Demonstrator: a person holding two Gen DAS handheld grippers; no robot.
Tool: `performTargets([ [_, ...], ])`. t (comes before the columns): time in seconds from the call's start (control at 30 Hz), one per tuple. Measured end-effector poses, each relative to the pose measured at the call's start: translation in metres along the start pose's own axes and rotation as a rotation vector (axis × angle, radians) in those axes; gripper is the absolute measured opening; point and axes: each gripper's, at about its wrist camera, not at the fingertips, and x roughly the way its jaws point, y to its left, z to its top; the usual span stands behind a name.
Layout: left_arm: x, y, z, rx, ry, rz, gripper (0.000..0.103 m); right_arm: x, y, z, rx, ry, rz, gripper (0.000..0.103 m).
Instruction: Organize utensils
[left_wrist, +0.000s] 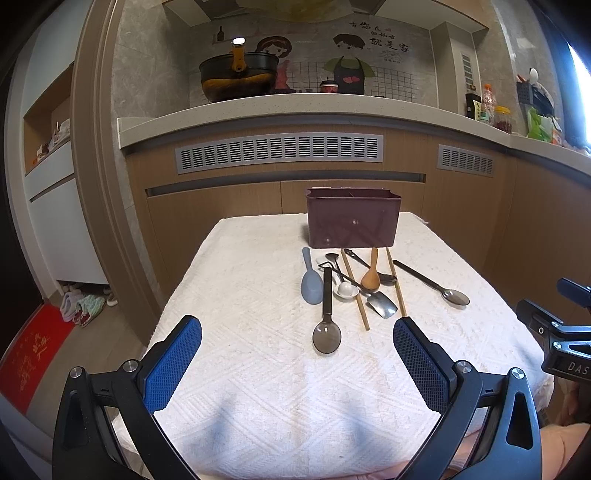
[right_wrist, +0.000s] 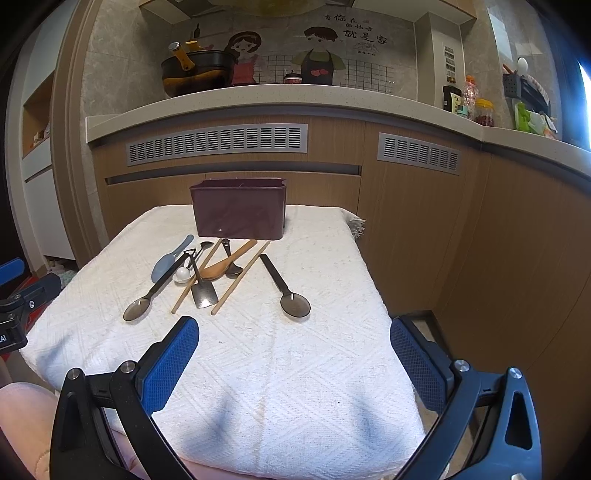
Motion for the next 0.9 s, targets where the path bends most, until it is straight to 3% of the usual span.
performTargets([
  [0.9,-0.011,0.006,-0.001,-0.005,0.001,0.002,0.103,0.001,0.004,0.001,-0.012,-0.004,-0.009,0.103],
])
